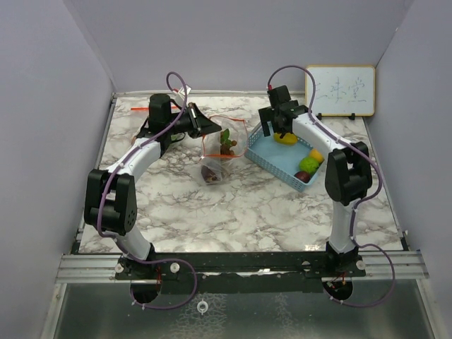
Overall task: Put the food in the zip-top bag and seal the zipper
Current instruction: Pick up the fake fruit from the bin.
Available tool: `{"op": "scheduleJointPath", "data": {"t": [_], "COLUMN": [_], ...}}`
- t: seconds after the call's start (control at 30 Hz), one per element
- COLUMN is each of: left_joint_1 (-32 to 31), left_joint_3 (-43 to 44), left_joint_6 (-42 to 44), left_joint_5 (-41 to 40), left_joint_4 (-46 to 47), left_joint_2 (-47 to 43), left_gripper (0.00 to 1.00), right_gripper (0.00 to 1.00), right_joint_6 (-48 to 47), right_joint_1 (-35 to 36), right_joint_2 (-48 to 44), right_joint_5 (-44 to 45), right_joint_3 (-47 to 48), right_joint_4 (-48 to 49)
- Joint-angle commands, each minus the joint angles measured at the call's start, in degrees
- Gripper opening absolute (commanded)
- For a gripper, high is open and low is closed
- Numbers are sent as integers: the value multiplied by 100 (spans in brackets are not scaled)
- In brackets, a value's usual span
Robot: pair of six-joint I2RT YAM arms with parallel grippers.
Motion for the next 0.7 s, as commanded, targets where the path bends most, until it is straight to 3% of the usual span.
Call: {"op": "scheduleJointPath", "data": {"t": [0.0, 0.33, 0.53, 0.57, 0.67], "left_joint_1": [2, 18, 24, 25, 28], "left_joint_3": [-4, 51, 86, 85, 95], "left_joint_6": [-55, -50, -77, -83, -86], "left_joint_5": [267, 324, 340, 340, 332], "left_joint_4": [207, 159, 161, 153, 147], "left_joint_2": [8, 139, 203, 203, 203], "left_gripper": [0, 0, 0, 0, 0], "right_gripper": [99, 96, 87, 81, 45], "right_joint_6": [-1062, -1274, -1167, -1124, -899], "right_joint_1": [-33, -168, -257, -254, -253], "right_joint_2": [198, 780, 886, 886, 776], "right_joint_5": [278, -108, 3, -12, -114], "right_joint_3": [-276, -285, -579, -618, -693], "right_joint_4": [1288, 1403, 1470, 1463, 1376]}}
